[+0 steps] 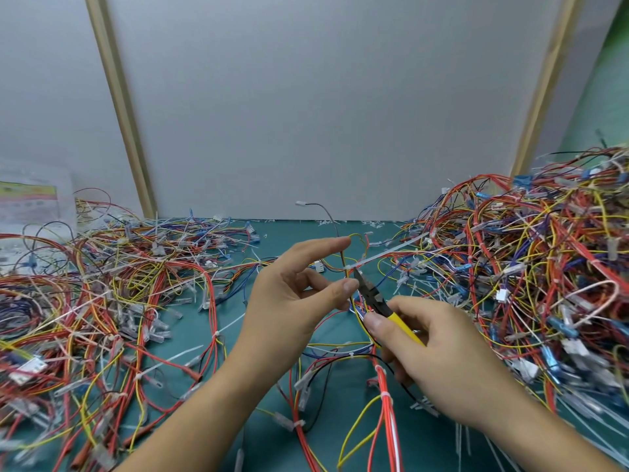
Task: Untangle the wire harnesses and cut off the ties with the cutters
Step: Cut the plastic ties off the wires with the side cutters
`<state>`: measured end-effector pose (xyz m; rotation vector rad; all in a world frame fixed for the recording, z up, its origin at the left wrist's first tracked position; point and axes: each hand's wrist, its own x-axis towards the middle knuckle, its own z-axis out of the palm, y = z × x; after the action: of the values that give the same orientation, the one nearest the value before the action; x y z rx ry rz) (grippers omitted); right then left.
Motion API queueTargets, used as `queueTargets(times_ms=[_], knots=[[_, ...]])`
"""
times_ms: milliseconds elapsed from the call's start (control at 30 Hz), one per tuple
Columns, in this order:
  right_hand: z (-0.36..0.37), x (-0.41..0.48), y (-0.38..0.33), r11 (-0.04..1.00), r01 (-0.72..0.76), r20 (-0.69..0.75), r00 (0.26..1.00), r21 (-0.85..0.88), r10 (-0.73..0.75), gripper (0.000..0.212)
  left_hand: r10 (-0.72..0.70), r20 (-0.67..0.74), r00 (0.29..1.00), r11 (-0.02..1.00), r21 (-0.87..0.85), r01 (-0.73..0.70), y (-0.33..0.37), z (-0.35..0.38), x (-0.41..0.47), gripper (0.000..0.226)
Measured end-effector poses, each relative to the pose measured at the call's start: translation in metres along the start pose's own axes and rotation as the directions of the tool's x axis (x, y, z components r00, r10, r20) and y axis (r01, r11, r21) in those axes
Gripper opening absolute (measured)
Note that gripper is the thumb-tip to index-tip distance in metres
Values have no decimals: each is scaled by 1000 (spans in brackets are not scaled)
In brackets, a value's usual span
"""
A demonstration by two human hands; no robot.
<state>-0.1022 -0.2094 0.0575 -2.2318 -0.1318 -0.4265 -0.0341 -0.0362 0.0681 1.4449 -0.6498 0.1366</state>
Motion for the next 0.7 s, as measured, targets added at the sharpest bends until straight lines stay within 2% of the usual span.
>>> queueTargets(times_ms=[700], knots=[[0, 2, 3, 1000, 18, -16, 1000, -16, -18, 44, 1, -9, 1000, 999, 34, -1, 1, 1, 0, 42]])
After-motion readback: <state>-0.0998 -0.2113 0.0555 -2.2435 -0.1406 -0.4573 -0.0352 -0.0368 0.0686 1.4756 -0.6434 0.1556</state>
